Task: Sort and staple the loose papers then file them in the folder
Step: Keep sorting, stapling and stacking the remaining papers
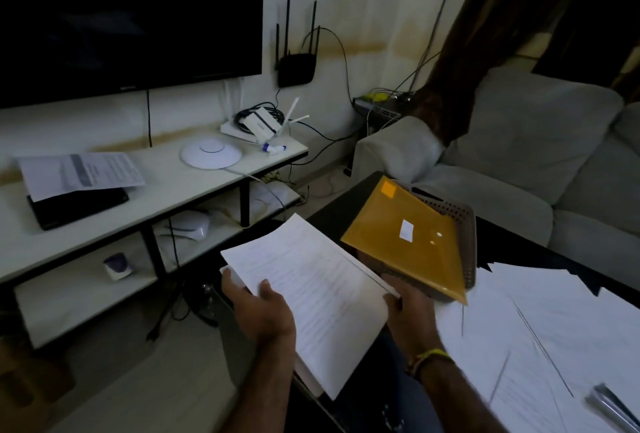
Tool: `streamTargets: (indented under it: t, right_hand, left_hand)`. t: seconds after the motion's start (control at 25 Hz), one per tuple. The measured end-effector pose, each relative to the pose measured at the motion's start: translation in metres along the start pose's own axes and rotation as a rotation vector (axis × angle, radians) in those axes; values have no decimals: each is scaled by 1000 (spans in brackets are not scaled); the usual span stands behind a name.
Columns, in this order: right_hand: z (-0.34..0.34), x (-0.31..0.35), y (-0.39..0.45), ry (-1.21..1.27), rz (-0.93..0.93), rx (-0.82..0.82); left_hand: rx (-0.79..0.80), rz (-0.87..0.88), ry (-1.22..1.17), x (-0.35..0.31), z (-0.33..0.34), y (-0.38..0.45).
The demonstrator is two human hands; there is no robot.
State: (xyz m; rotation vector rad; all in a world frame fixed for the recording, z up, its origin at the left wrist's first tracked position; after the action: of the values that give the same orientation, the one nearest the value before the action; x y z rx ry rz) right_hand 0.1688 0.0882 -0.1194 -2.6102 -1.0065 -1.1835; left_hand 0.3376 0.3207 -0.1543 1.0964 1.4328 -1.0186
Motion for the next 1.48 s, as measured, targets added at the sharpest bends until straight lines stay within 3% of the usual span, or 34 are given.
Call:
streamTargets:
  t: [0.24,0.4,0.6,0.72,0.84,1.08,1.32,1.48]
  right_hand:
    - [71,-33,-5,-271,44,187]
    - [65,-44,0,-144,120,160]
    - [44,-36,-7,-78,146,208]
    - [12,-37,-27,-79,133,103]
    - [-24,-45,-55,-114,83,17]
    - [-92,-100,-99,-265,227,6]
    - [-124,-157,-142,-487,385,95]
    - [-106,-165,-150,-605,377,115]
  left_hand:
    - [131,138,483,34,11,15]
    - [153,171,607,29,15,-6]
    - [326,147,733,29,32,-22]
    - [346,142,725,25,36,-36]
    - [334,277,682,7,39,-70]
    - [614,470,529,-8,83,-204]
    - [962,756,453,25,113,-314]
    - [949,774,405,32,117,-313]
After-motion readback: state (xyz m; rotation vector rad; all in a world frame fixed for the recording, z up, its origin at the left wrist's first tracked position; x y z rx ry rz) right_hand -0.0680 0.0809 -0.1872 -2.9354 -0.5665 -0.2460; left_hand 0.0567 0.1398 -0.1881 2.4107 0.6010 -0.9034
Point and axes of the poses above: each hand's wrist, its own y-axis towards the middle knuckle, its own z-axis out of the palm, x = y × z, the point moved 8 cm from there along y, towards the middle knuckle, and after that the axes turned 1 degree about x, right-handed, at the moved point
